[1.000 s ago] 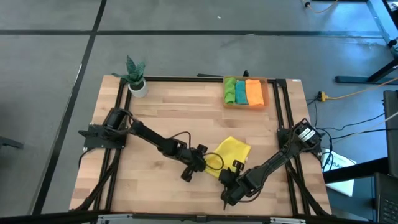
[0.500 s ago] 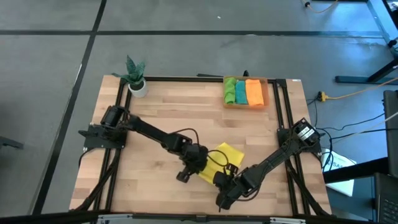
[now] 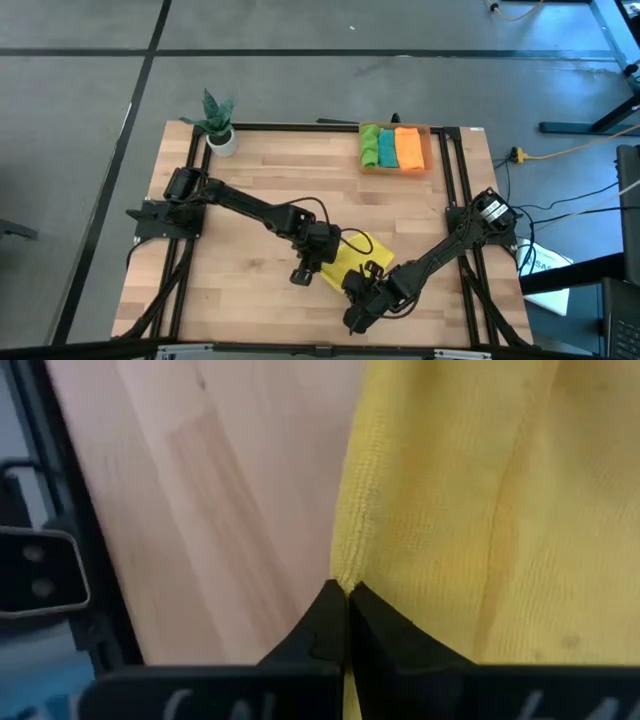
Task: Roll microfiber towels into tight, uniform cylinder then place into a basket
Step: Fold the yellow towel
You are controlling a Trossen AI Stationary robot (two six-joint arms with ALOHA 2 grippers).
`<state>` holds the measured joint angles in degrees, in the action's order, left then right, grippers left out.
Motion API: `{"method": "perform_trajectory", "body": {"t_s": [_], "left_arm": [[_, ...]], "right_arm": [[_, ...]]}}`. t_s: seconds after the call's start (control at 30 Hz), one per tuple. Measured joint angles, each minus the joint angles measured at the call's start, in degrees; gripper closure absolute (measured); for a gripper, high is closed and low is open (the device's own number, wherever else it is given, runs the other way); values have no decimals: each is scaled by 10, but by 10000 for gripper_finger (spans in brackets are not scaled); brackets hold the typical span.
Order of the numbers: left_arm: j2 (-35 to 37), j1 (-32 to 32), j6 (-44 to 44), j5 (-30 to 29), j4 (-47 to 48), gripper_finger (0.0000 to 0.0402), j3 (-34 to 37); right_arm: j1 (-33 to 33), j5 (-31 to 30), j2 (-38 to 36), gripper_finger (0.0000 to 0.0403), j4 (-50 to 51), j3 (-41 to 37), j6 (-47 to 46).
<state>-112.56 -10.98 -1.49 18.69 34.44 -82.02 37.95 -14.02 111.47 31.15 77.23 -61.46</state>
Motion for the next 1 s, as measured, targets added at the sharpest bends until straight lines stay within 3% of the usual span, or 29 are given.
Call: {"method": "perform_trajectory", "body": {"t_s": [0.13,0.3,0.5,0.8,1.0], "left_arm": [[0,-7,-13,-74,-19,401,-1],[0,-5,-14,-69,-21,401,-9],[0,1,-44,29,-6,401,-10],[0,-6,-56,105,53,401,-10],[-6,-14,-24,-13,21,401,-9]], "right_arm": [[2,-48,-16,397,17,0,-43],[2,-51,-27,397,83,0,-130],[1,-7,-26,397,52,-7,-128],[-5,18,-26,397,-83,-7,-39],[-7,-32,-26,397,-32,-8,-86]]}}
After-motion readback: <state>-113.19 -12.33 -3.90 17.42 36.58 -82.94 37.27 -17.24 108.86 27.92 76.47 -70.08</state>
